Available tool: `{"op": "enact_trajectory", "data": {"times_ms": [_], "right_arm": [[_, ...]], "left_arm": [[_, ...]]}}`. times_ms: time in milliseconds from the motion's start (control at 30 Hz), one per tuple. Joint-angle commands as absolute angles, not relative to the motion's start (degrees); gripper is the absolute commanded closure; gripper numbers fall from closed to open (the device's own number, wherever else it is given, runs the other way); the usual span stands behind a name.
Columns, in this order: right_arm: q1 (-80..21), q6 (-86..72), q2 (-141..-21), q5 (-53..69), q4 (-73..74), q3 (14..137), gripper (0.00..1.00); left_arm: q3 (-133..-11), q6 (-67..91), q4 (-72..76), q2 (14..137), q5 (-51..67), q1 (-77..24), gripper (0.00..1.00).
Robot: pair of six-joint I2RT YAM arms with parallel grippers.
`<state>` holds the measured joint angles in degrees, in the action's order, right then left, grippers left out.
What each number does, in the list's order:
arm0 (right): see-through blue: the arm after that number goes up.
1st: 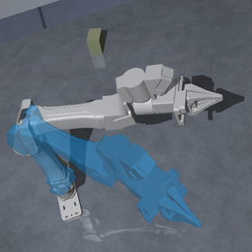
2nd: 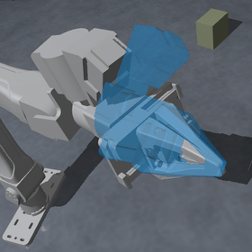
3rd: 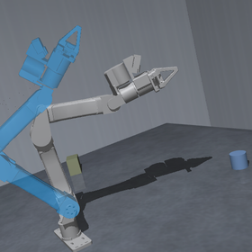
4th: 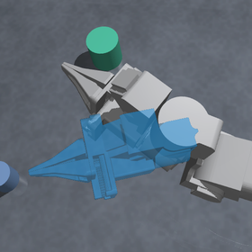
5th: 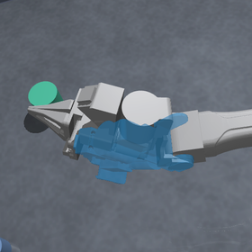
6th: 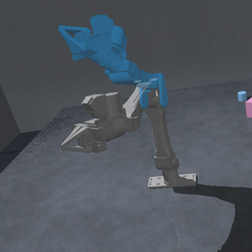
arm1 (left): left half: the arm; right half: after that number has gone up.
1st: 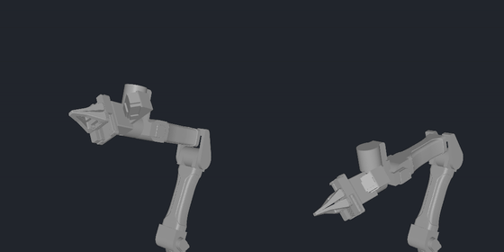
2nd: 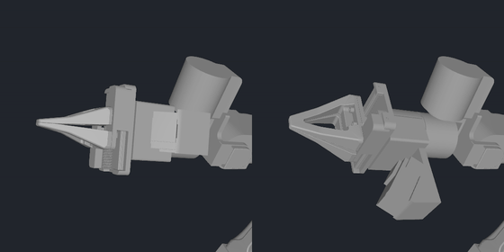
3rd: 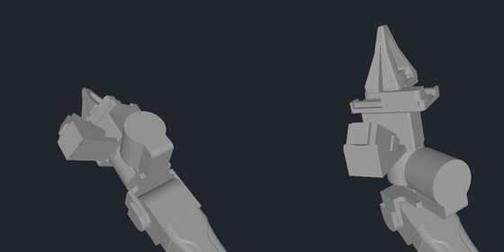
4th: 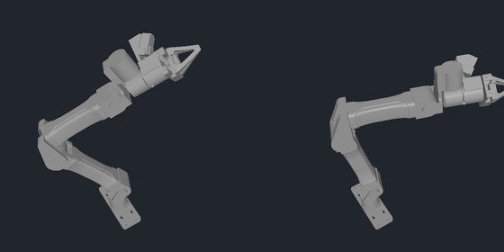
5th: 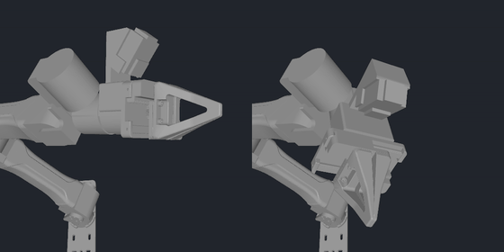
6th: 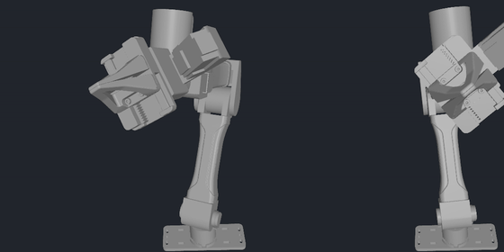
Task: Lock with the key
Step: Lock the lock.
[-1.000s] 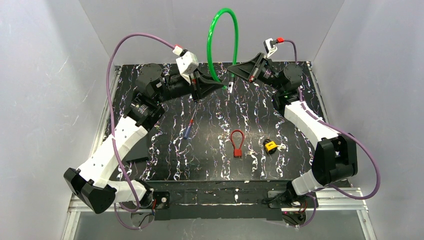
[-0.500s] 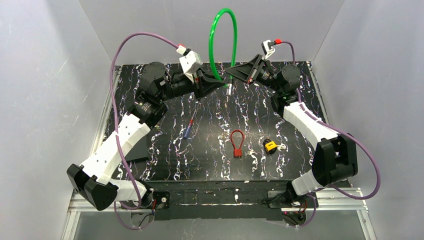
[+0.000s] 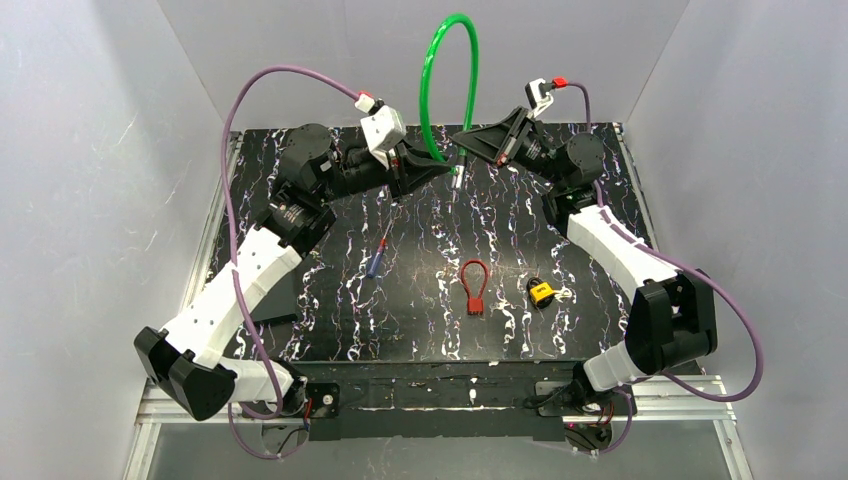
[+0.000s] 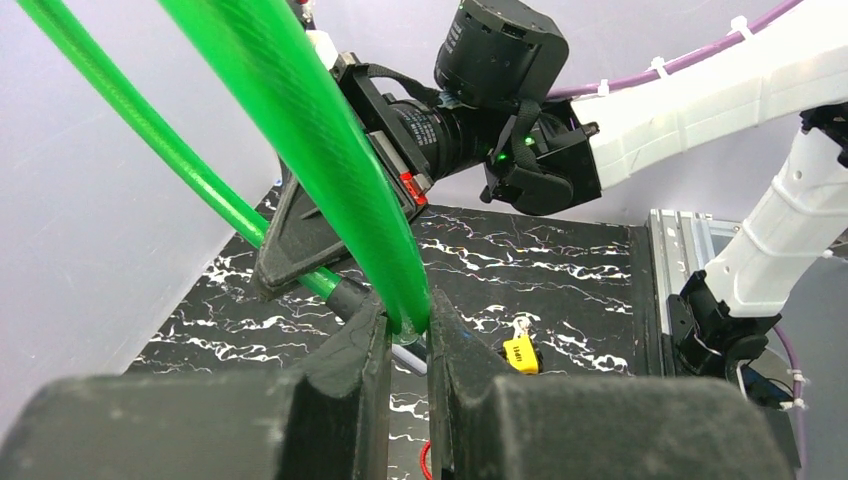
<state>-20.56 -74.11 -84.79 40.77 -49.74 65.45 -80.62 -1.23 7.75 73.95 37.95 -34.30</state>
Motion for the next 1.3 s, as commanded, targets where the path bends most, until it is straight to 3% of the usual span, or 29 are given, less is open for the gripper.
{"op": "enact_trajectory", "data": {"times_ms": [0,300,767,1267], "right_arm": [[-22.24,-75.89,-82.1,41.77,-57.75,65.48,0.99],[-23.64,-74.97,-82.6,41.98,-56.75,65.91,0.99],[-23.12,-76.35,-83.03,41.68,-61.07,66.32,0.99],[-23.12,-73.05,-83.24,41.25,-59.35,64.25,0.99]], "left_arm": [[-80.74,-4.58,9.41,74.99,38.2,-34.84,1.0],[-78.55,-13.54,5.23,76.15,34.95,-36.03,1.0],[-76.74,-7.2,-2.55,74.34,31.88,-35.99,0.98],[-81.27,-4.99,-3.98,73.75,28.72,-35.86,0.79]]}}
